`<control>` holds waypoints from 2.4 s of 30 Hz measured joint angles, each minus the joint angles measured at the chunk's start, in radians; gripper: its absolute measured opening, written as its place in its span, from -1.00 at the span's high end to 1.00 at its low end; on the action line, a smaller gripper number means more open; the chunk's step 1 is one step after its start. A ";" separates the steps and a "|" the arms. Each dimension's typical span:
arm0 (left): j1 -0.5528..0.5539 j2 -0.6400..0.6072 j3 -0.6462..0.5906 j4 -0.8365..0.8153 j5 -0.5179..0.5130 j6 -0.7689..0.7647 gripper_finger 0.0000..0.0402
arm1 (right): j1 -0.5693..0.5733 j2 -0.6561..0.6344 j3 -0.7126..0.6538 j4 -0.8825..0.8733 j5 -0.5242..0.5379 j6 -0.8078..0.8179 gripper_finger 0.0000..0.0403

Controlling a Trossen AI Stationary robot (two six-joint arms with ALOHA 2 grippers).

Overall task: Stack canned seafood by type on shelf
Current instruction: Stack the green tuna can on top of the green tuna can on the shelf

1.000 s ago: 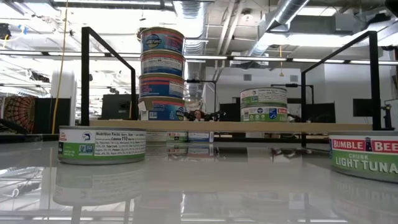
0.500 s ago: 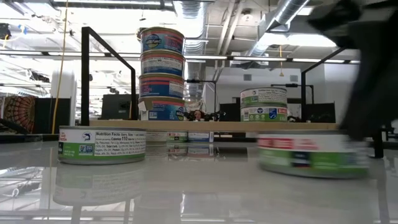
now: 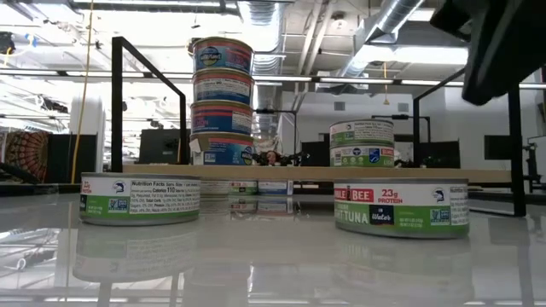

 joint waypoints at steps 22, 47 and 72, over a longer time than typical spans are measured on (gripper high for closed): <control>-0.001 0.000 0.000 -0.002 0.046 0.021 -0.80 | -0.002 -0.006 -0.209 0.010 0.072 0.425 0.07; -0.001 0.000 0.000 -0.002 0.077 0.014 -0.80 | 0.088 -0.005 0.015 -0.342 -0.057 0.139 0.12; -0.001 0.000 0.000 -0.067 0.129 -0.006 -0.80 | -0.144 0.033 0.159 -0.287 -0.284 -0.727 -0.86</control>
